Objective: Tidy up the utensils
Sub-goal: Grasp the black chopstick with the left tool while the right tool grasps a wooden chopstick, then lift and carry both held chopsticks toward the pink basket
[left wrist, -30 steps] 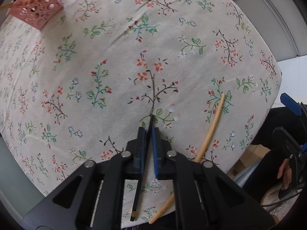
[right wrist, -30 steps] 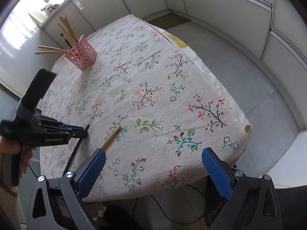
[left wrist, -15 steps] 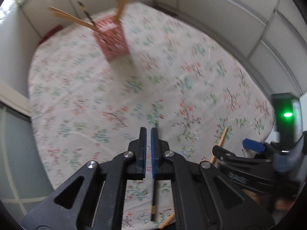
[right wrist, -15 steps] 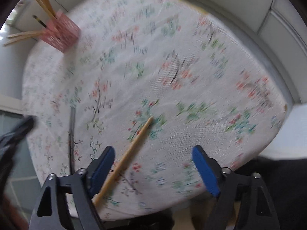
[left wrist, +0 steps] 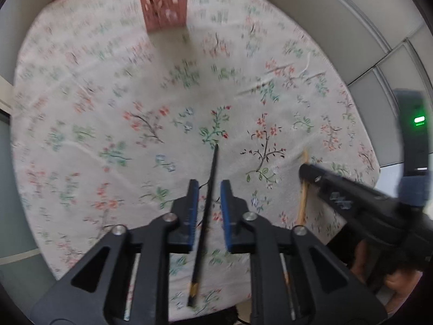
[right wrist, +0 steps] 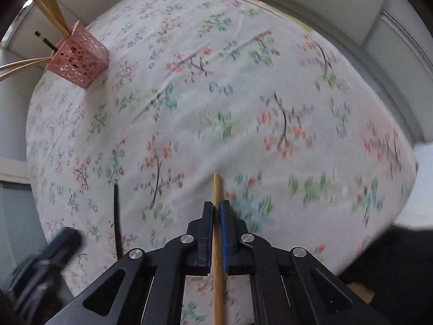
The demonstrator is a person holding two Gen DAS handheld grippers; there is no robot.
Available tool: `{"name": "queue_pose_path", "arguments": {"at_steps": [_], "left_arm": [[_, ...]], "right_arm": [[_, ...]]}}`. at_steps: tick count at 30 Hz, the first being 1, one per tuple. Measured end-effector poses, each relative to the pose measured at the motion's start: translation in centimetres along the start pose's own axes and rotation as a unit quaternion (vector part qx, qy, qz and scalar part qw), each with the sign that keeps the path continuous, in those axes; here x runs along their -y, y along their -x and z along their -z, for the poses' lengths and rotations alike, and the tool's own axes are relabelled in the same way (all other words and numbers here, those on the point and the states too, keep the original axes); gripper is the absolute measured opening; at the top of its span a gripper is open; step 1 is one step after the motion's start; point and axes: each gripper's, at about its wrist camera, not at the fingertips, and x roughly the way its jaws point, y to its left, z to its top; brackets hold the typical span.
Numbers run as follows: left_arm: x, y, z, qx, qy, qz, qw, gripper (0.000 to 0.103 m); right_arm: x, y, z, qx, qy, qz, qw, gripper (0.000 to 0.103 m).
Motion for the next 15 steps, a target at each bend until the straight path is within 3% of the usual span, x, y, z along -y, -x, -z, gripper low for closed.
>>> {"name": "queue_pose_path", "arguments": {"at_steps": [6, 10, 11, 12, 15], "left_arm": [[0.7, -3.0, -1.6, -0.038, 0.015, -0.012, 0.9991, 0.029], [1.9, -3.9, -1.8, -0.042, -0.009, -0.051, 0.9978, 0.029], [2.3, -4.0, -1.7, -0.040, -0.017, -0.057, 0.9974, 0.024], [2.9, -4.0, -1.4, -0.036, -0.027, -0.053, 0.9976, 0.010], [3.4, -3.9, -0.7, -0.021, -0.029, -0.057, 0.9977, 0.006]], "right_arm": [[0.5, 2.3, -3.4, 0.037, 0.045, -0.019, 0.998, 0.005], [0.8, 4.2, -4.3, 0.068, 0.073, -0.035, 0.994, 0.005], [0.7, 4.6, -4.3, 0.077, 0.081, -0.040, 0.993, 0.005], [0.6, 5.1, -4.2, 0.086, 0.090, -0.045, 0.991, 0.005], [0.2, 6.7, -3.6, 0.113, 0.117, -0.063, 0.985, 0.005]]}}
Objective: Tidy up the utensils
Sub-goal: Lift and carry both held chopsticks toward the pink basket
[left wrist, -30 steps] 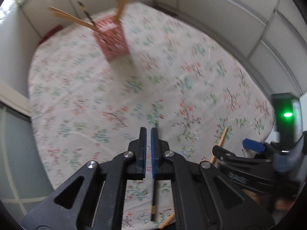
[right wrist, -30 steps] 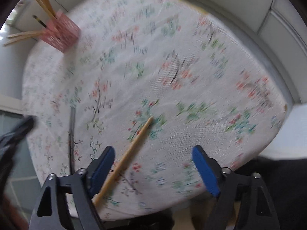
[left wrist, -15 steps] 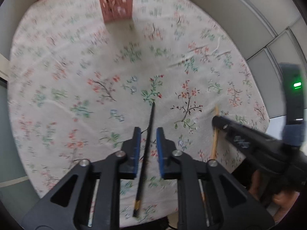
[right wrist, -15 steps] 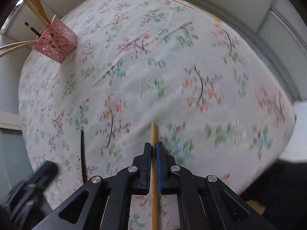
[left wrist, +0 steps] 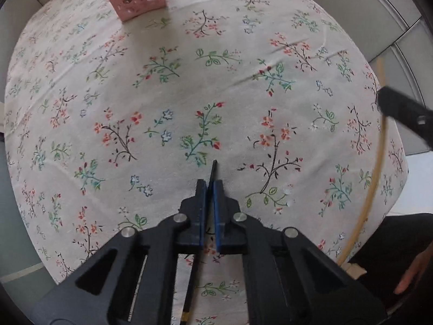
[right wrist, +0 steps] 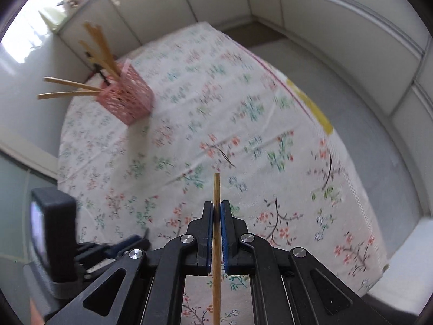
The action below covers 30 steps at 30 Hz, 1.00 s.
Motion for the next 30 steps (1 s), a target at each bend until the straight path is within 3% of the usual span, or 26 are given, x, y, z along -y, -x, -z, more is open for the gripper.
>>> {"name": "queue_pose_path", "arguments": {"at_steps": [3, 7, 11, 16, 23, 26, 28, 30], "left_arm": [[-0.2, 0.7, 1.3, 0.034, 0.013, 0.002, 0.9993, 0.005], [-0.7, 4.3, 3.5, 0.112, 0.035, 0.007, 0.9931, 0.005], [-1.3, 9.8, 5.4, 0.202, 0.067, 0.017, 0.9769, 0.005], [-2.3, 15.0, 5.1, 0.270, 0.076, 0.017, 0.9598, 0.005], [-3.0, 18.9, 4.3, 0.320, 0.076, 0.005, 0.9443, 0.005], [-3.1, 19.9, 3.7, 0.329, 0.071, -0.001, 0.9418, 0.005], [-3.0, 20.2, 3.3, 0.324, 0.063, 0.003, 0.9440, 0.005], [-3.1, 19.4, 2.6, 0.296, 0.059, 0.018, 0.9531, 0.005]], "right_arm": [[-0.9, 1.6, 0.1, 0.025, 0.023, -0.015, 0.999, 0.005], [-2.0, 4.7, 0.3, 0.073, 0.064, -0.031, 0.995, 0.005], [-3.1, 7.8, 0.5, 0.117, 0.098, -0.049, 0.987, 0.005], [-4.4, 10.8, 0.2, 0.150, 0.117, -0.067, 0.979, 0.006], [-5.5, 13.8, -1.7, 0.175, 0.120, -0.072, 0.975, 0.006], [-5.8, 15.3, -3.3, 0.182, 0.117, -0.076, 0.973, 0.006], [-5.9, 16.2, -4.0, 0.189, 0.119, -0.075, 0.972, 0.006], [-5.7, 16.7, -4.4, 0.190, 0.120, -0.073, 0.972, 0.006]]}}
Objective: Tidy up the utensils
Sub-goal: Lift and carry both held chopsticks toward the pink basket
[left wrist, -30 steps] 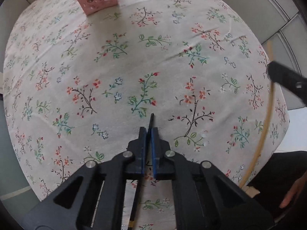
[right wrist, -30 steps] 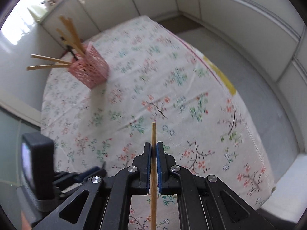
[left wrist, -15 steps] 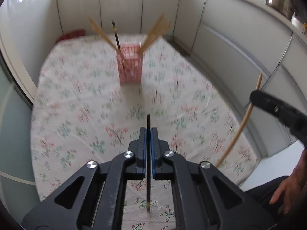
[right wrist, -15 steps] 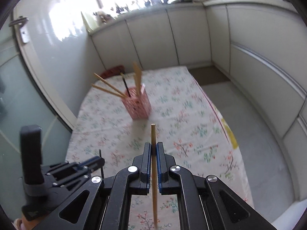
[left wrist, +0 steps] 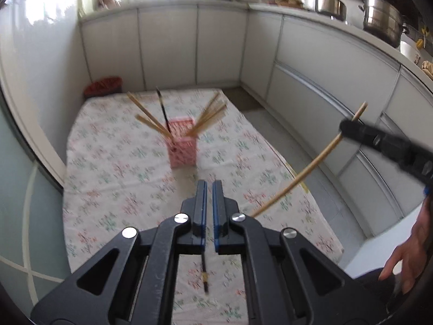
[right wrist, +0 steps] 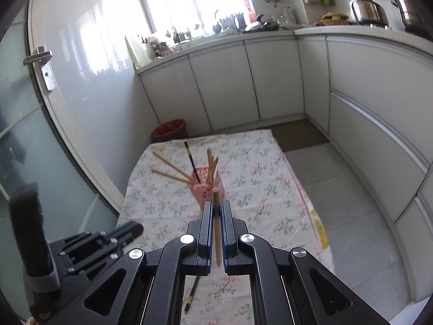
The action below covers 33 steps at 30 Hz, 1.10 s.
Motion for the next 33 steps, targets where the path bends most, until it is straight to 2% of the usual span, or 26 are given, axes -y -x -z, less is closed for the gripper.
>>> {"name": "queue_pose_path", "arguments": {"at_steps": [2, 5, 8, 11, 16, 19, 20, 22, 26, 30, 33], "left_arm": [[-0.2, -2.6, 0.3, -0.057, 0.006, 0.012, 0.9983, 0.009], [-1.0, -7.7, 1.3, -0.130, 0.034, 0.016, 0.9908, 0.043], [-1.9, -13.1, 2.2, -0.176, 0.056, -0.009, 0.9827, 0.044], [-2.2, -16.7, 2.4, -0.200, 0.066, -0.024, 0.9772, 0.044], [-2.5, -21.0, 2.4, -0.250, 0.089, -0.035, 0.9635, 0.044], [-2.1, -22.8, 3.5, -0.285, 0.074, -0.043, 0.9547, 0.043], [-2.0, -23.3, 4.1, -0.295, 0.067, -0.047, 0.9519, 0.031], [-1.5, -23.0, 4.5, -0.283, 0.040, -0.058, 0.9565, 0.007], [-1.9, -21.5, 5.3, -0.259, 0.050, -0.038, 0.9640, 0.005], [-1.9, -16.0, 5.7, -0.178, 0.063, -0.018, 0.9819, 0.005], [-1.5, -9.3, 5.3, -0.102, 0.070, 0.009, 0.9922, 0.005]], "right_arm": [[0.6, -0.1, -0.2, -0.016, -0.009, -0.003, 1.000, 0.006], [2.0, -1.0, 0.5, -0.035, -0.029, -0.005, 0.999, 0.006], [3.3, -2.3, 1.4, -0.052, -0.037, 0.003, 0.998, 0.005], [4.5, -4.1, 1.9, -0.069, -0.043, 0.009, 0.997, 0.006], [6.1, -6.4, 2.2, -0.084, -0.051, 0.012, 0.995, 0.005], [6.5, -6.7, 2.1, -0.079, -0.049, 0.013, 0.996, 0.006], [6.6, -6.8, 2.0, -0.079, -0.049, 0.012, 0.996, 0.006], [6.7, -6.8, 1.9, -0.080, -0.049, 0.008, 0.996, 0.005], [6.7, -6.6, 1.9, -0.080, -0.051, 0.003, 0.995, 0.005], [6.1, -5.4, 1.9, -0.072, -0.044, -0.003, 0.996, 0.006], [5.4, -4.2, 1.6, -0.066, -0.039, -0.010, 0.997, 0.006]]}}
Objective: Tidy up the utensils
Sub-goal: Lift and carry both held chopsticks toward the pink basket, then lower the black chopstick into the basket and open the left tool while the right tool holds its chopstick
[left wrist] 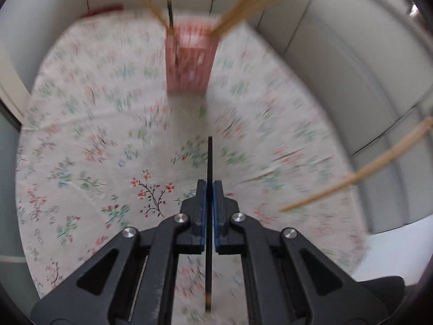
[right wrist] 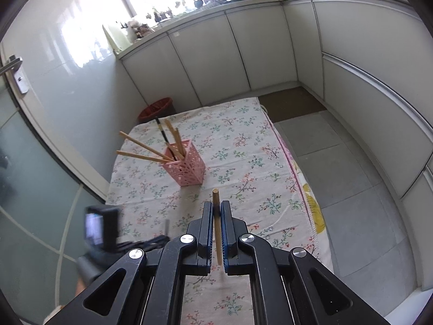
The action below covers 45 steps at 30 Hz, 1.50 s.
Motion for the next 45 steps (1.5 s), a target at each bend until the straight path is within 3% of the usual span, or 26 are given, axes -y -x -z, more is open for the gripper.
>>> {"name": "queue_pose_path", "arguments": {"at_steps": [6, 10, 22, 30, 39, 45], "left_arm": [[1.2, 8.6, 0.1, 0.101, -0.022, -0.002, 0.9947, 0.005], [2.2, 10.8, -1.6, 0.140, -0.033, -0.006, 0.9895, 0.005], [2.4, 15.0, -3.3, 0.181, -0.041, -0.001, 0.9826, 0.005], [3.1, 17.0, -6.7, 0.210, -0.051, -0.004, 0.9764, 0.005], [3.2, 15.9, -14.3, 0.254, -0.040, -0.007, 0.9665, 0.005], [2.0, 11.0, -18.1, 0.256, -0.024, -0.031, 0.9658, 0.005]], "right_arm": [[-1.5, 3.0, -0.5, 0.026, 0.013, -0.006, 1.000, 0.006], [-2.2, 4.6, -1.1, 0.038, 0.015, -0.009, 0.999, 0.006], [-3.1, 7.8, -2.6, 0.071, 0.025, -0.007, 0.997, 0.006], [-4.1, 10.8, -7.0, 0.119, 0.024, -0.022, 0.992, 0.006], [-7.8, 12.4, -15.3, 0.192, 0.041, -0.044, 0.979, 0.006], [-10.0, 7.5, -18.7, 0.206, 0.055, -0.039, 0.976, 0.006]]}}
